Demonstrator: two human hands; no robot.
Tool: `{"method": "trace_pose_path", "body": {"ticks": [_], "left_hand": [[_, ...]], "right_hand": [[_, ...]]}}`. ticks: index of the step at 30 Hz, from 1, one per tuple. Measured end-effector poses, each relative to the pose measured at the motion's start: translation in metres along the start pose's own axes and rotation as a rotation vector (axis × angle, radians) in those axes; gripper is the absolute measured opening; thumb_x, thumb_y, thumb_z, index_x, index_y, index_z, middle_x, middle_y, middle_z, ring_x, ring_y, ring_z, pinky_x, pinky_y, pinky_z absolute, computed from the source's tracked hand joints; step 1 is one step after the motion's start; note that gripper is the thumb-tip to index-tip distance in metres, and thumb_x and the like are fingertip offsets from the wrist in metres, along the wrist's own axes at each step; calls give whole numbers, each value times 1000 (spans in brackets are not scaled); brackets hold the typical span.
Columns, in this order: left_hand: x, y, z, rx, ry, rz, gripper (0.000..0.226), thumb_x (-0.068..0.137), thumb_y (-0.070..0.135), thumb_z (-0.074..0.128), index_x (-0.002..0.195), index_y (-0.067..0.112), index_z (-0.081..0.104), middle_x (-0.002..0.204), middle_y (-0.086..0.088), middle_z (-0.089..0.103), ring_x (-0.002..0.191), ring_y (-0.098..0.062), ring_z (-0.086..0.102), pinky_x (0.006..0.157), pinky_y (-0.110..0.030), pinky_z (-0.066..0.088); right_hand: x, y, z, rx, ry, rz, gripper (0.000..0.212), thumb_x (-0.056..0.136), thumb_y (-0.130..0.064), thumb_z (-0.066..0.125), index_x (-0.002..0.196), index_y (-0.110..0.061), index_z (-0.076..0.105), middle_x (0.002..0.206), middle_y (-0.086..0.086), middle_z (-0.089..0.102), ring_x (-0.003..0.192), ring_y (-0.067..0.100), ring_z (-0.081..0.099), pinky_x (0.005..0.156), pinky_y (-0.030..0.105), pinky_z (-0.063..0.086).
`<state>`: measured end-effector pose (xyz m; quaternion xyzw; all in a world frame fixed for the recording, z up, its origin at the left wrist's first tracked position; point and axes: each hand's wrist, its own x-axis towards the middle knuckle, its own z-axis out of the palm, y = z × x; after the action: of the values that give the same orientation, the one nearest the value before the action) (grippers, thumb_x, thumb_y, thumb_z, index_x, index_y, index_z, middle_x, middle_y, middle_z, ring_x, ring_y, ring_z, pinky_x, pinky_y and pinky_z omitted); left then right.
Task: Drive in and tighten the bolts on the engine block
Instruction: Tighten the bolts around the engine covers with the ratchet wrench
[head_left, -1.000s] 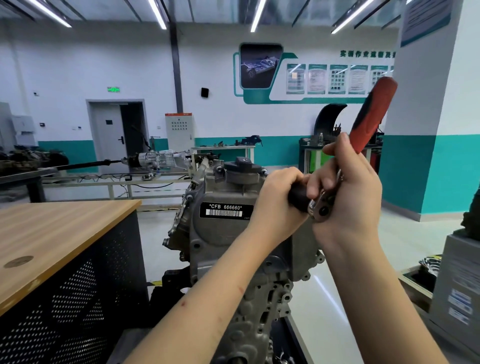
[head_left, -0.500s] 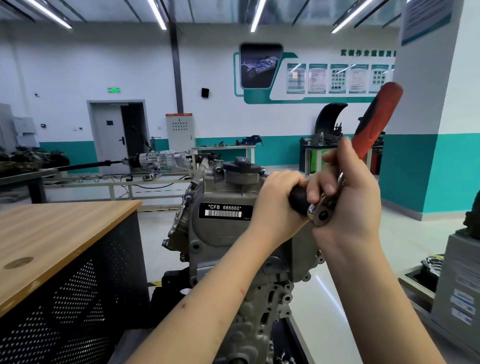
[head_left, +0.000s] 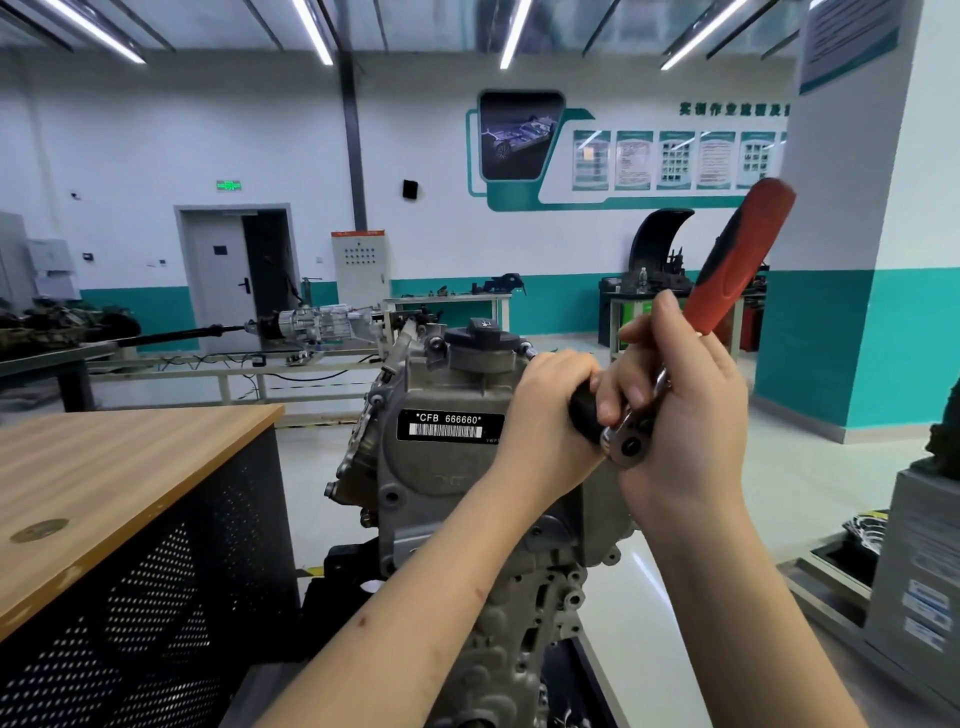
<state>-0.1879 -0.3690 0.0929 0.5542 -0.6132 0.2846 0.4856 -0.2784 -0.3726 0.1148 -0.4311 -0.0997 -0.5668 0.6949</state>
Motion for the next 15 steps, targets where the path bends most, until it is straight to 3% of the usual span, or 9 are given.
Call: {"method": "trace_pose_path", "body": {"ticks": [4,6,8,12,15], "left_hand": [[-2,5,0,41,15,42,19,74,30,33,61,28,20,58,18,21,64,-15,32,60,-16,23],[-3,8,0,28,-4,44,18,74,31,31,60,26,22,58,15,22,65,-17,33,62,-20,27],[-5,13,-1,-4,-5,53,16,74,28,34,60,22,27,59,10,29,63,-19,35,61,-30,30],[-12,25,-1,-19,30,52,22,75,18,48,59,3,50,59,-12,50,62,-28,46,61,-37,33],[-20,37,7,10,52,81,28,77,23,46,61,1,54,61,-13,54,63,-29,50,61,-36,35]], "right_hand": [[-5,-5,0,-37,-74,-41,35,84,-23,52,50,-19,59,34,-5,33,27,12,34,38,13,31],[-9,-8,-2,-43,-90,-55,35,84,-23,51,50,-19,60,33,-5,33,26,11,33,37,12,30],[-12,-10,-4,-24,-81,-55,35,83,-22,51,50,-18,60,33,-4,32,26,12,32,37,12,30],[-19,-17,-11,-1,-33,-72,36,82,-23,49,48,-18,60,32,-5,31,25,10,31,37,12,28],[-29,-25,-27,20,10,-89,36,83,-27,48,50,-20,60,31,-8,30,25,8,31,41,13,27]]}}
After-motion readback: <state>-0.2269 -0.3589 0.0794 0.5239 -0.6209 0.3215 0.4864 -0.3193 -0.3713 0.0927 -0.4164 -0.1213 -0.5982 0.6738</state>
